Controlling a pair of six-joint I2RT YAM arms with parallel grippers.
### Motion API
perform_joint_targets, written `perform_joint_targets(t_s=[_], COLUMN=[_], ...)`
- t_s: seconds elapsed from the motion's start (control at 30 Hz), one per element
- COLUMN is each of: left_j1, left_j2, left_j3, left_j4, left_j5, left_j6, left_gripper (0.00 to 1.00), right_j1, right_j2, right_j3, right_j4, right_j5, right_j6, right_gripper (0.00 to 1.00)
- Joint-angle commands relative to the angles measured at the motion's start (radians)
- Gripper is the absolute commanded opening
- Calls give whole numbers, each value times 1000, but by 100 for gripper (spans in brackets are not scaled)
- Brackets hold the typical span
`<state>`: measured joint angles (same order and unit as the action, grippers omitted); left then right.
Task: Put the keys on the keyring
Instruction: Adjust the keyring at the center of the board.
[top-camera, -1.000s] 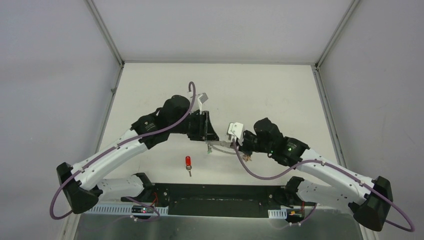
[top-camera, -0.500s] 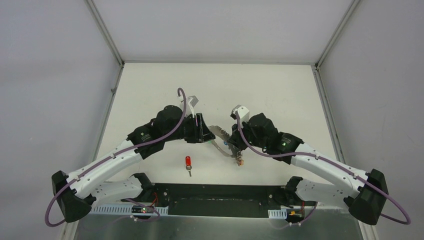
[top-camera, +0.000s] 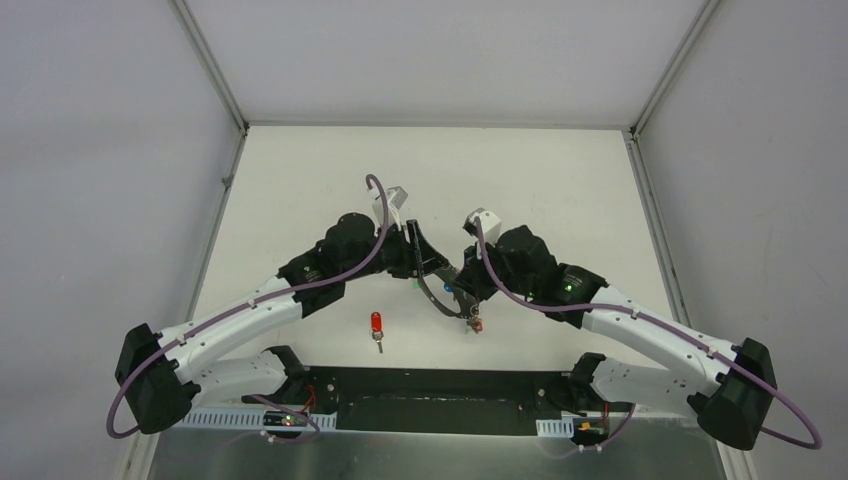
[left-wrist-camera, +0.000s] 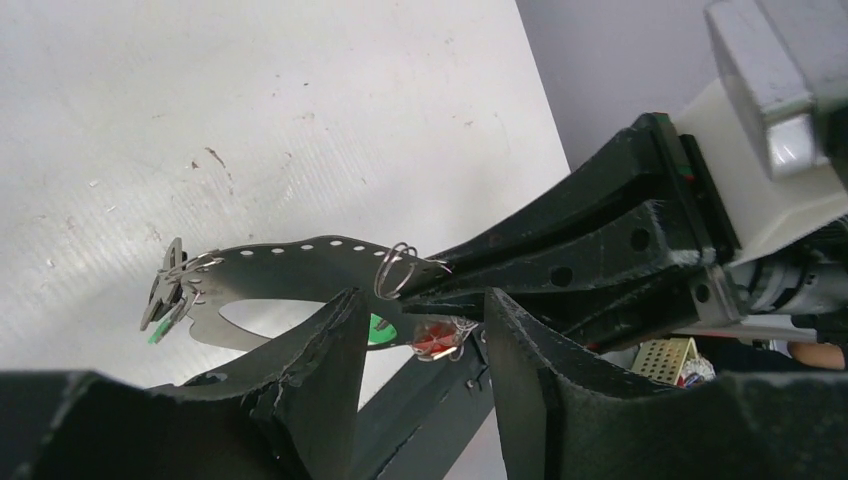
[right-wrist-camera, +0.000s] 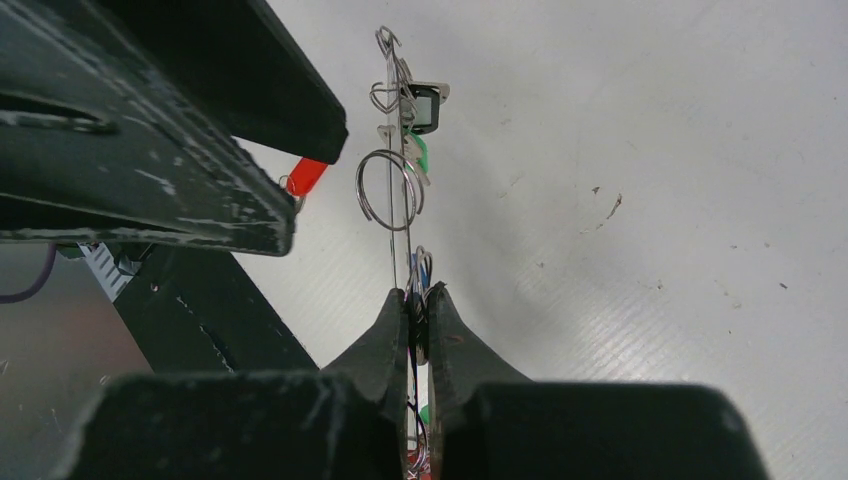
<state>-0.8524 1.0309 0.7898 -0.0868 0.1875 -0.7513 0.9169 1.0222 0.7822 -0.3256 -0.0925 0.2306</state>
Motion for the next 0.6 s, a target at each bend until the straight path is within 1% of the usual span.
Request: perform_joint_targets(t_s=[0.0,0.1,0.17,0.37,0.47,0.57], left_j1=[-12,-11,-12,-13,-13,-12], left_j2=[24,27,28,50,57,57], left_j3=[22,36,35,31,29,29], left_j4=[56,-4,-9,68,97,113], left_j5=[-33,-89,-100,-31,-5,-9], left_j6=[-3,-4,-1,1,-4,-4], left_gripper=[47,47,47,45,41,37], right_j1=[2,2,2,2,2,2], right_j2=[-27,-31,-30,-26,-20,-15], right_j3=[71,75,79,89,95,101], right_j4=[58,49,43,37,37,36], right_j5=[-6,-4,-5,-6,-9,-12], right_j6=[17,12,9,4,3,3], right_gripper=[0,0,0,0,0,0])
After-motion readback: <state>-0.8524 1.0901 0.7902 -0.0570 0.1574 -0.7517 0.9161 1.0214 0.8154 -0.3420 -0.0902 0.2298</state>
